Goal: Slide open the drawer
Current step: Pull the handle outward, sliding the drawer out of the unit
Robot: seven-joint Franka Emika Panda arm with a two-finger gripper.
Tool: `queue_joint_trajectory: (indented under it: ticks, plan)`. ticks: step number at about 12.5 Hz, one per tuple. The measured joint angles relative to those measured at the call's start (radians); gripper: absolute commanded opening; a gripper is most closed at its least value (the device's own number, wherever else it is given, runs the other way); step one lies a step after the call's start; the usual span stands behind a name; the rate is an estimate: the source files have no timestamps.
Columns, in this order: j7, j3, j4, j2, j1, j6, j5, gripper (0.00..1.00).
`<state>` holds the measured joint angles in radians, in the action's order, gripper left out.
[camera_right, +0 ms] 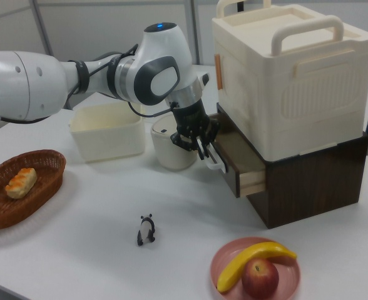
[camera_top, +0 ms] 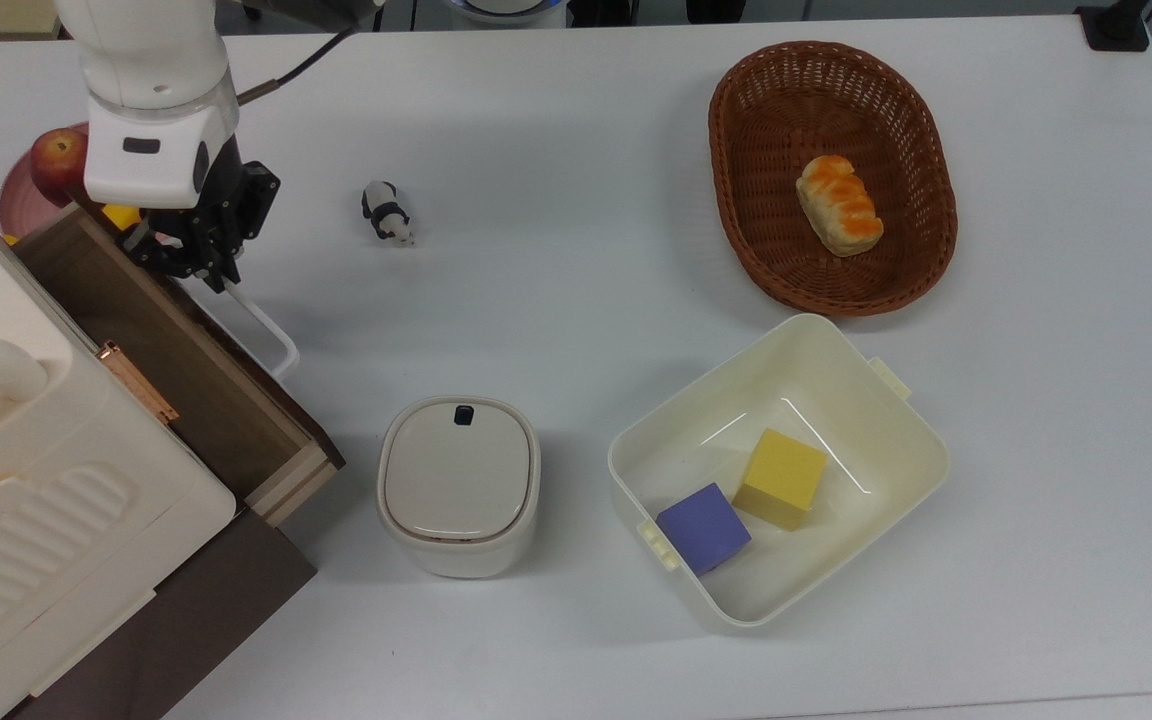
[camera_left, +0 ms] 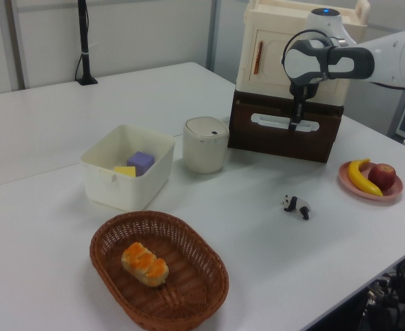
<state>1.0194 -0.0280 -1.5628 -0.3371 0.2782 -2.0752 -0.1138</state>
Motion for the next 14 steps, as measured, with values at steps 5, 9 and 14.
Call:
queue_joint_trajectory:
  ticks: [5, 9, 14]
  plan:
    - [-0.001, 0.0, -0.018, 0.012, -0.014, 0.019, -0.002, 0.0]
    - [-0.001, 0.0, -0.025, 0.012, -0.016, 0.019, -0.004, 0.0]
    - [-0.001, 0.0, -0.034, 0.013, -0.023, 0.019, -0.018, 0.0]
